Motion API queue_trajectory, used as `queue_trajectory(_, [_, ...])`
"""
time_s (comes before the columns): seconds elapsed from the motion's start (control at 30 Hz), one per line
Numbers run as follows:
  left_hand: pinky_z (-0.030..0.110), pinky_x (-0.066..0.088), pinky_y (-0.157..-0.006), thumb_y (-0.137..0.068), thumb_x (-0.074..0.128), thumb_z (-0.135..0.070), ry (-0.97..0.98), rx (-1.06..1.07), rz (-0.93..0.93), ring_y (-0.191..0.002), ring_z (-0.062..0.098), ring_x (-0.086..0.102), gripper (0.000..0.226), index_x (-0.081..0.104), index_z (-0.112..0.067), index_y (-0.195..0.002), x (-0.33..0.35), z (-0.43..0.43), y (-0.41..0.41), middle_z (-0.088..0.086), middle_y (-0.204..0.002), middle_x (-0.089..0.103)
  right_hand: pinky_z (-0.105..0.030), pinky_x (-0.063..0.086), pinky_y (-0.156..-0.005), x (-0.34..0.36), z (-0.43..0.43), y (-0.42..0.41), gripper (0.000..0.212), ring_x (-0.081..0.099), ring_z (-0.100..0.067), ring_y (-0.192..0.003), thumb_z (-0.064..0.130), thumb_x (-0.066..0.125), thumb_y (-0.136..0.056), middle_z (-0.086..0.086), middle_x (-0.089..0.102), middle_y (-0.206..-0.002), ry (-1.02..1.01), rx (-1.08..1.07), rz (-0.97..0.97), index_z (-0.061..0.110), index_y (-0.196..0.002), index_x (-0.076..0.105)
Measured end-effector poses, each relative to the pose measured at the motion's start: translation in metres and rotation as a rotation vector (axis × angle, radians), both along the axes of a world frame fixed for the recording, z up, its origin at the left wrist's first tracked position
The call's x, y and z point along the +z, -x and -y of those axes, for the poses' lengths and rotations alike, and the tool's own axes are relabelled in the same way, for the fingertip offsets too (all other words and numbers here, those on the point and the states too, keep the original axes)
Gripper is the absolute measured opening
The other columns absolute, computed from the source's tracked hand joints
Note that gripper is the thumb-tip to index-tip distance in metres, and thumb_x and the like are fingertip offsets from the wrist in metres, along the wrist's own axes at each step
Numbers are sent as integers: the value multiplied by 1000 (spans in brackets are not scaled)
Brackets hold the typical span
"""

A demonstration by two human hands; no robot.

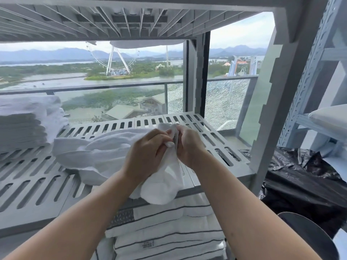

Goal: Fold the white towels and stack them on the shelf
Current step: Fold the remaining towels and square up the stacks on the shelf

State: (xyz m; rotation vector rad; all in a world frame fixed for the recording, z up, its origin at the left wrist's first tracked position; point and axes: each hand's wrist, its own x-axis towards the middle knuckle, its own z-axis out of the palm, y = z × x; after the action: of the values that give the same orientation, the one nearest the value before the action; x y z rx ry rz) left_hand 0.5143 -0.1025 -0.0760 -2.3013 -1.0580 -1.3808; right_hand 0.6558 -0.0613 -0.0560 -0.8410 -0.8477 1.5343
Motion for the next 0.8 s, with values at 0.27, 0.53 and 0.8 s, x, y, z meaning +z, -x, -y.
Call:
queue_trajectory(0.27, [26,54,-78,-91,70,-12,76,-14,16,-89,13,70,7,76,-13,-92,2,-2,2,-5,-101,72,-38,54,-77,-5,-6,3,25,63,-22,-71,18,51,-100,-10,63,-76,20,24,185,13,-81,68])
queue_trajectory(0.53, [24,53,-75,-90,72,-24,186,272,202,-85,7,68,4,73,-25,-93,13,9,51,-14,-91,72,-27,34,-47,-4,-5,-17,28,52,-19,-48,21,64,-90,-8,58,-62,-87,-87,677,12,-64,58])
queue_trajectory(0.8, [32,48,-69,-87,69,-36,485,759,183,-79,19,61,12,72,-25,-84,20,45,87,-9,-75,66,-40,62,-60,15,9,-29,27,73,-31,-64,-6,36,-92,-20,74,-75,10,308,892,-5,-91,63])
